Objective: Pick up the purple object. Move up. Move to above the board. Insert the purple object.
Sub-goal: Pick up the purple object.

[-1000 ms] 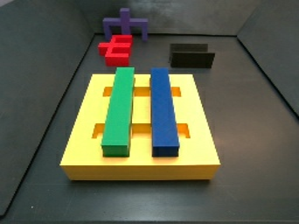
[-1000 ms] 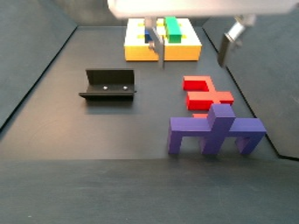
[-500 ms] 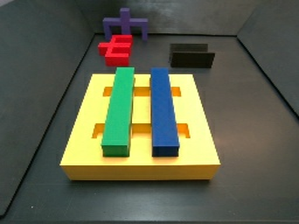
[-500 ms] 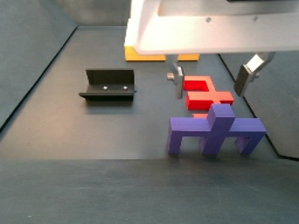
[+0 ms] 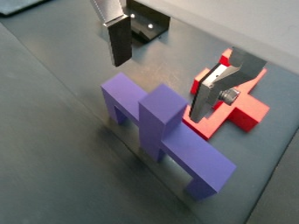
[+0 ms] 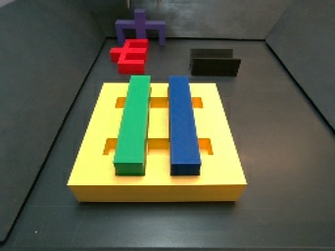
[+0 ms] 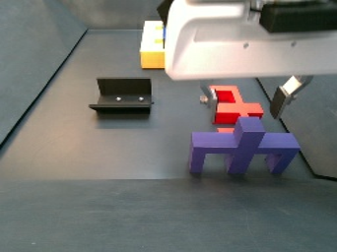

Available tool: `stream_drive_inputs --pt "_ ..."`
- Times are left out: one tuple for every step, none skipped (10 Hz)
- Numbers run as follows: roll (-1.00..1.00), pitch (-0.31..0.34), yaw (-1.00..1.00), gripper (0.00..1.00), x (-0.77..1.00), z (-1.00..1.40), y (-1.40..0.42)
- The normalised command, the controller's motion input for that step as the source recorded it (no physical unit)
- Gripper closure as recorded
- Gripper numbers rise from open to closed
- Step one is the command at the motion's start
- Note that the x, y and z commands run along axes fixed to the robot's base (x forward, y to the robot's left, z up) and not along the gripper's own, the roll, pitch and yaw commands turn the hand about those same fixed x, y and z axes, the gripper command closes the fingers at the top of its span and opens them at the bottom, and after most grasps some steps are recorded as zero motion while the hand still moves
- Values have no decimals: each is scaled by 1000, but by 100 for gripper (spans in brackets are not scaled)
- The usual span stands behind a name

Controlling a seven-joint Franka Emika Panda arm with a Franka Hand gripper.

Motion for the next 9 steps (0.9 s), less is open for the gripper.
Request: stream_drive_inputs --pt "0 -46 -20 0 -174 -294 0" --pt "13 -11 -54 0 -86 -243 40" --pt "13 0 -89 0 0 -214 71" --pt "69 0 -91 0 0 -226 66" --pt "73 0 -51 0 0 -189 103" --pt "13 0 -29 0 0 -63 114" --pt "0 0 0 0 11 0 77" --pt "0 0 -11 0 0 -6 40" --pt "0 0 0 0 0 -23 0"
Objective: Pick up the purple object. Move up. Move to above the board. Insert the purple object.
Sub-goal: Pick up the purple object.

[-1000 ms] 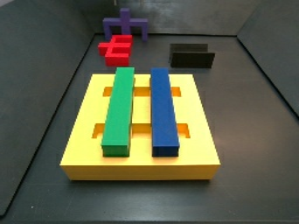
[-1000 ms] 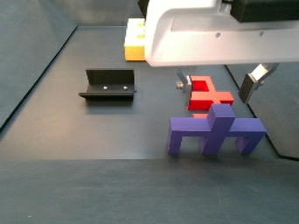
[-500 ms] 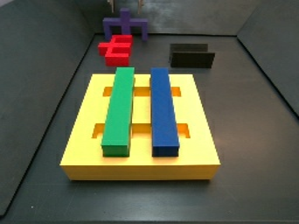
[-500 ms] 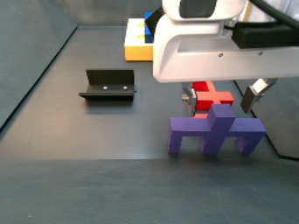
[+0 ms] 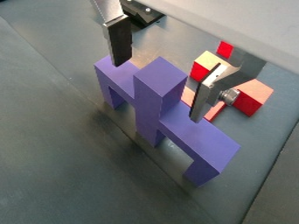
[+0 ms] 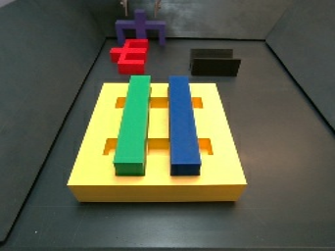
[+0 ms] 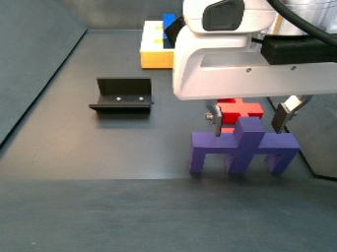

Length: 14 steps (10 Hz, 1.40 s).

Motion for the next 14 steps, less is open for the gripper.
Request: stream_drive_inputs --pt "0 0 0 0 0 -26 0" --pt "0 0 -31 0 0 -54 0" --pt "0 0 -46 0 0 -60 0" --pt "0 0 -51 0 0 -37 0" --pt "0 0 -46 0 0 -6 0" --pt "0 0 -63 0 0 -17 0" --pt "0 0 -57 0 0 0 0" --pt "0 0 0 0 0 0 0" --pt "0 0 0 100 0 0 0" --pt "0 0 0 100 0 0 0" --pt "0 0 0 100 0 0 0" --pt "0 0 0 100 0 0 0" --pt "0 0 0 100 0 0 0" --pt "0 0 0 100 0 0 0"
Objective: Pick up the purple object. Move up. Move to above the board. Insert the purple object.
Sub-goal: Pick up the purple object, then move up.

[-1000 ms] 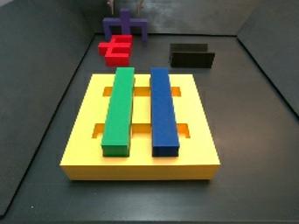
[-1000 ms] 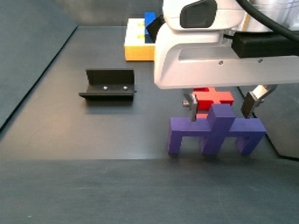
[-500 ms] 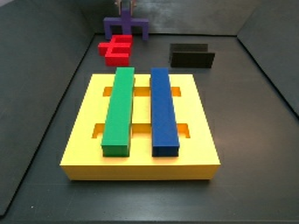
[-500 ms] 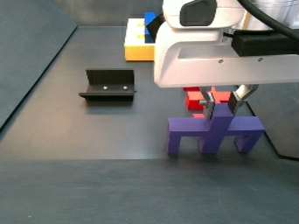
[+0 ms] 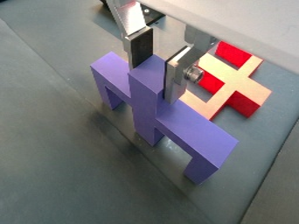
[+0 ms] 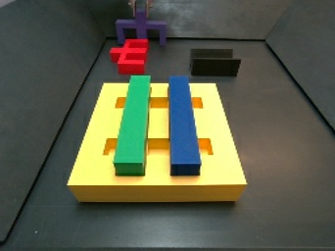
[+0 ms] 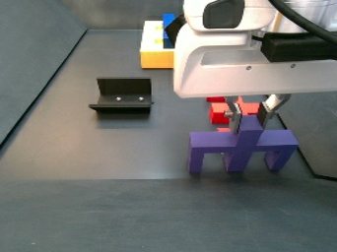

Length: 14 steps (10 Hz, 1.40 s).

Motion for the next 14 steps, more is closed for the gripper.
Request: stream_drive_inputs --pt "0 0 0 100 0 0 0" --pt "0 0 0 100 0 0 0" --pt "0 0 0 100 0 0 0" --pt "0 0 0 100 0 0 0" --pt "0 0 0 100 0 0 0" --pt "0 0 0 100 0 0 0" --pt "0 0 0 100 0 0 0" --pt "0 0 0 100 0 0 0" --pt "0 0 0 100 0 0 0" --pt "0 0 0 100 0 0 0" --pt "0 0 0 100 0 833 0" --pt "8 -6 25 100 29 849 48" --pt "21 54 30 100 2 511 39" --pt "35 56 25 100 23 317 27"
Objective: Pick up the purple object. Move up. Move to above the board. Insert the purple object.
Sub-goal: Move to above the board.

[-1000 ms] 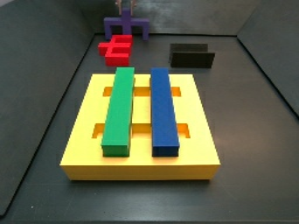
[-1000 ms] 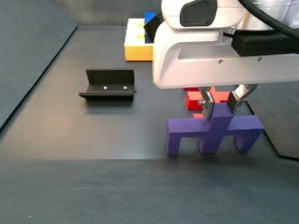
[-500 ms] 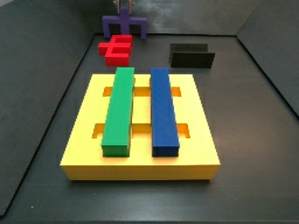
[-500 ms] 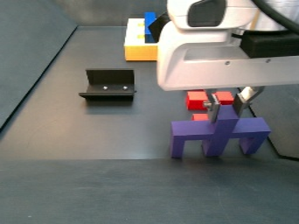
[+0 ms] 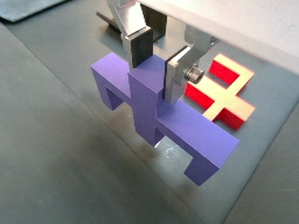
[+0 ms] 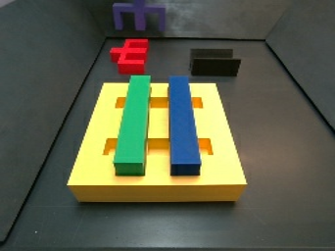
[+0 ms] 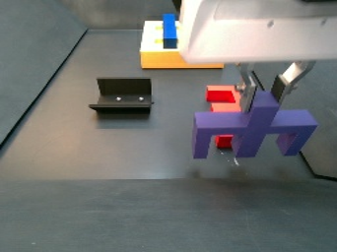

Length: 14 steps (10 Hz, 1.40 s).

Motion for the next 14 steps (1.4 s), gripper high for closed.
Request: stream_drive_inputs --pt "0 0 0 100 0 1400 0" --pt "-28 14 -9 100 -23 1400 -7" --pt "0 19 -5 100 -65 1400 -18" --pt "10 9 2 100 -2 1400 -6" --pt "-14 55 -1 100 40 837 16" --pt "-1 84 -5 100 41 482 11" --pt "7 70 0 100 44 236 6" --pt "-53 138 -136 100 241 128 -1400" --pt "-37 117 -127 100 238 116 -1400" --pt "11 75 -57 100 233 117 -1400" --pt "-32 10 -19 100 229 118 -1400" --pt "-16 11 1 100 231 119 -1400" --pt "-8 13 1 100 229 123 -1400" --pt "-19 19 0 100 228 126 -1400"
